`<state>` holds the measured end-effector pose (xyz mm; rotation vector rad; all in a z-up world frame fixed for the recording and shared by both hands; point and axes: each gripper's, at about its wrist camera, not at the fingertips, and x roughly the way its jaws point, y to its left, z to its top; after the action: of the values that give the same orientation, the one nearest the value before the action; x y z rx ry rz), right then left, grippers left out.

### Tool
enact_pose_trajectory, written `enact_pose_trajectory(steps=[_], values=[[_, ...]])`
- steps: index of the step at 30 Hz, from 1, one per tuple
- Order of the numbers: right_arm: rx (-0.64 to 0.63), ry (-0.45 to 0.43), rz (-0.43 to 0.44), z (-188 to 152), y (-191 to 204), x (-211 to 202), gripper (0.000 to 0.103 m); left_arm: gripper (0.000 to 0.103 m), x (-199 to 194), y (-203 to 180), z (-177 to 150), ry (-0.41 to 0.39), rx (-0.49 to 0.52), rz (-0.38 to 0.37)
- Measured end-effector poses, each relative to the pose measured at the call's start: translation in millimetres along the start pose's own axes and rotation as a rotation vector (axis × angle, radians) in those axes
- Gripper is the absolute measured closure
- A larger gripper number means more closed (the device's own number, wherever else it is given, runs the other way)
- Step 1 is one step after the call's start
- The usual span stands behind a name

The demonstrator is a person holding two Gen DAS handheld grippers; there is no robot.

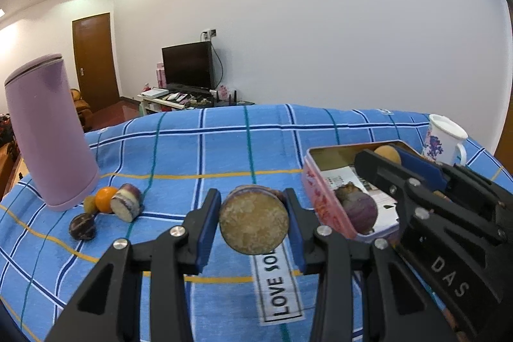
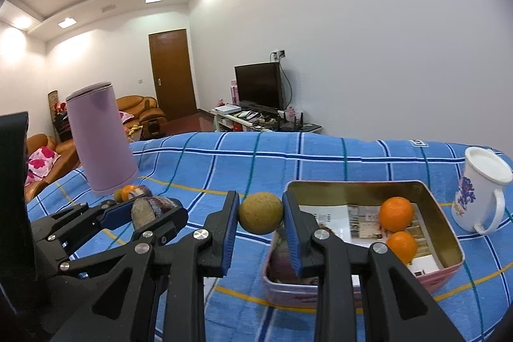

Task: Organize fruits
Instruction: 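Carry the yellow-green fruit and yam slice over the tin box with both tools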

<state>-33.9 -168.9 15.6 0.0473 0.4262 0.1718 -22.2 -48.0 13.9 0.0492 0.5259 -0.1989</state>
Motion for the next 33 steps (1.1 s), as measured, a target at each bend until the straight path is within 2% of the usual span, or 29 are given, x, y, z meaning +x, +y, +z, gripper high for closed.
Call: enact_pose_trajectory(steps=[15,33], values=[[0.030,-0.017,-0.065,4.0,-36.9,-9.0,0.073,0.062,10.3,-41.5,9.5,-0.005,0.038,-0.046],[0.058,-0.018,-0.194,6.5,-94.5,-10.7,0.073,0.062,34.1,-91.5,18.4,0.007,0.073,-0.112]])
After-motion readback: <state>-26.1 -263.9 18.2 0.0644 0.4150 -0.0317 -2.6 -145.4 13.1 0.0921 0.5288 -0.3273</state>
